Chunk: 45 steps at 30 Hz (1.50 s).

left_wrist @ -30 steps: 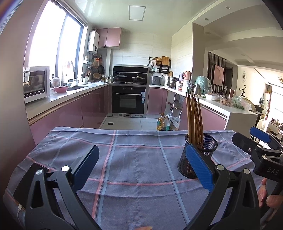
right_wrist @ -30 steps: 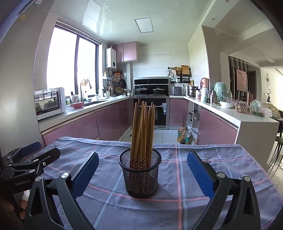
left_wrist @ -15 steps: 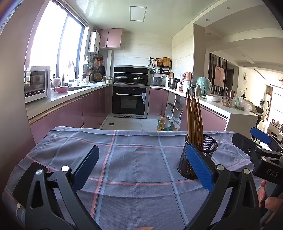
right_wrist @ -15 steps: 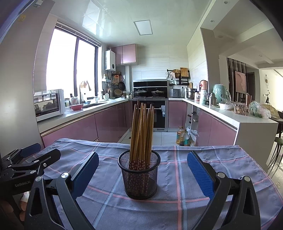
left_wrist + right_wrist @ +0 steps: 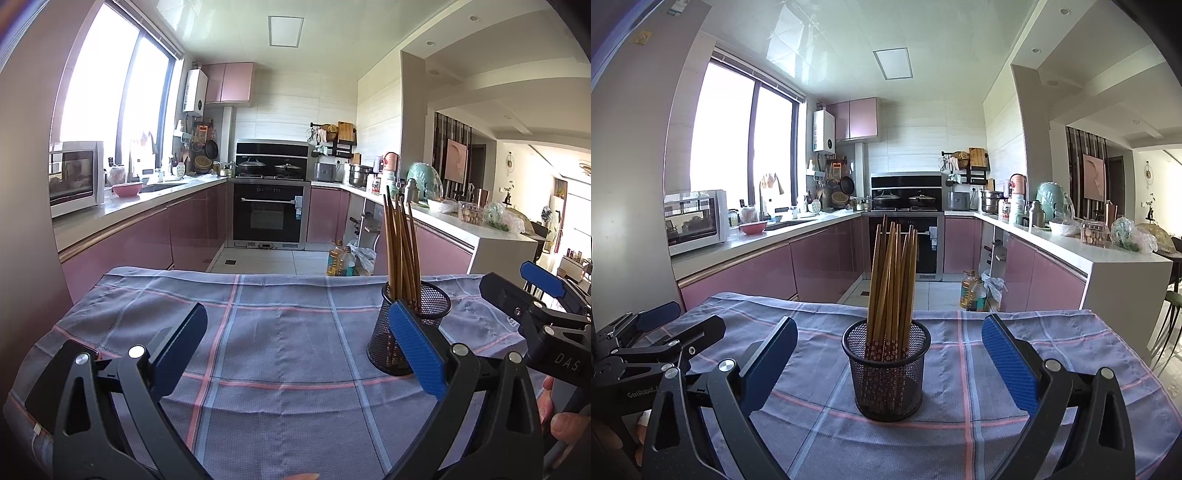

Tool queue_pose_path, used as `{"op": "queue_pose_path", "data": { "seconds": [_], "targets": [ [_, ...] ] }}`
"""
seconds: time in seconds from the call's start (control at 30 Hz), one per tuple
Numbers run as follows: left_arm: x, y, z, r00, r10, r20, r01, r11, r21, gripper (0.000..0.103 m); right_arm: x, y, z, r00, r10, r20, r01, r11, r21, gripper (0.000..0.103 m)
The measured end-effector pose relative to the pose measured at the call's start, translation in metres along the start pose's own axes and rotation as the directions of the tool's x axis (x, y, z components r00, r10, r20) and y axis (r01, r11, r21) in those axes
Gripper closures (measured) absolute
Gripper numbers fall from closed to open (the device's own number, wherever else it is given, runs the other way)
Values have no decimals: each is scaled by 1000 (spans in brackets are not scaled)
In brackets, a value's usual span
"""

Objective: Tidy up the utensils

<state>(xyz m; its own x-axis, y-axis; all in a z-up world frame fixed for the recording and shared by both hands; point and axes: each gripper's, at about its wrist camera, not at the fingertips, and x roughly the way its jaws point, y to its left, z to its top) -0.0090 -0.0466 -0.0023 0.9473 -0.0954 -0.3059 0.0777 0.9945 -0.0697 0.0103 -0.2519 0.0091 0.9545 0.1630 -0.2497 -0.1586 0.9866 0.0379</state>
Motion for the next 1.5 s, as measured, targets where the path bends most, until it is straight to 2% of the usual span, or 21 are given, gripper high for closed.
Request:
{"op": "queue_pose_path", "data": {
  "seconds": [1.5],
  "targets": [
    [1,-4,-2,1000,-6,-2,6,1000,4,6,2,-3,-3,1000,-1,3,1,1000,16,6]
  ]
}}
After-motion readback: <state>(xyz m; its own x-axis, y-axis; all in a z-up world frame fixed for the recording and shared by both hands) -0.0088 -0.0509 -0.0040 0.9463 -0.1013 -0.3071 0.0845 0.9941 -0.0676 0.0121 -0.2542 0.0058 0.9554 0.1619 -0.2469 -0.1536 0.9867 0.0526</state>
